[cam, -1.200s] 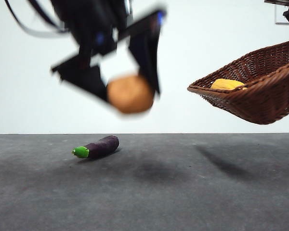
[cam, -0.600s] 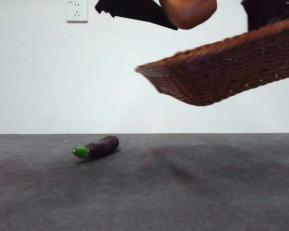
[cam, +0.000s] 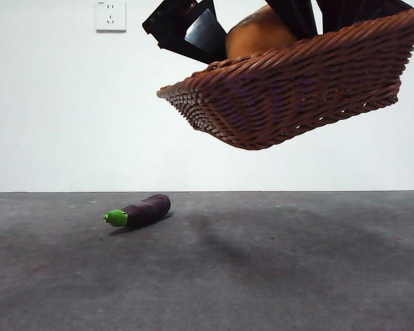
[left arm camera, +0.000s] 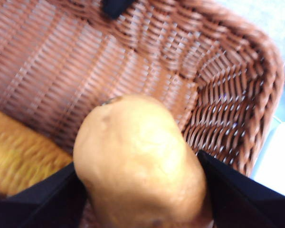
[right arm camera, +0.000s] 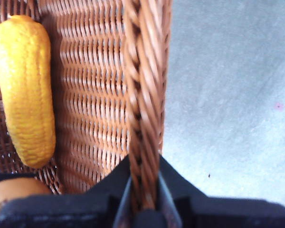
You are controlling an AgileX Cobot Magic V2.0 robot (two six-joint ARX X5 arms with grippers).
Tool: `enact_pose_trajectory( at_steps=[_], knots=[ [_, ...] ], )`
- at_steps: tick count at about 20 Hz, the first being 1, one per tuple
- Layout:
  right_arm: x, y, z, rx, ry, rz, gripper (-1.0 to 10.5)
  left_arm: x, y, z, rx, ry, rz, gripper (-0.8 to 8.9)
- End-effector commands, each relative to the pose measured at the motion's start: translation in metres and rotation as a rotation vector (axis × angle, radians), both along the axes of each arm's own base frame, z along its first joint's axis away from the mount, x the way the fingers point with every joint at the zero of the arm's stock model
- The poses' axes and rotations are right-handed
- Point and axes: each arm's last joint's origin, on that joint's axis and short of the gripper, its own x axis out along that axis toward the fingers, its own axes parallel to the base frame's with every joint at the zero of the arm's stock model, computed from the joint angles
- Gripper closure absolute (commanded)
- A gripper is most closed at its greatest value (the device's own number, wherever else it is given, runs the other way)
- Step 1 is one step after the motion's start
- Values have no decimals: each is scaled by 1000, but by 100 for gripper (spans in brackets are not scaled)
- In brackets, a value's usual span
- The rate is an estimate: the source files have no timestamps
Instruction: Help me put the vegetables on the table into the basket
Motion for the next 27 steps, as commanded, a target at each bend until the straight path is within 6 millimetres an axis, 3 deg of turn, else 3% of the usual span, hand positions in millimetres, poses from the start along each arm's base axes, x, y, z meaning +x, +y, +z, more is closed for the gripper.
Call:
enact_pose_trajectory(
  at_steps=[1,6,9,12,14,17,21,27],
  knots=[
    [2,2,1,17,-2,-7,958,0,-3,-1,-2,-17,-14,145],
    [3,0,0,-32,-25,-35,958,2,-4,10,-16,-28,-9,145],
    [5,-3,0,-50,-33,-45,958,5,2,50,-4,-53,30,145],
    [7,-14,0,-64,-25,-68,958,11,24,95,112,-148,208,145],
    [9,-25,-1,-81,-16,-86,958,22,44,102,194,-140,310,145],
    [12,-40,-2,-93,-4,-115,958,61,80,86,300,-28,473,145],
    [13,-49,-2,-100,3,-129,958,125,109,48,300,162,516,145],
    [13,-50,-2,-108,0,-132,958,202,117,-26,263,264,490,145]
  ],
)
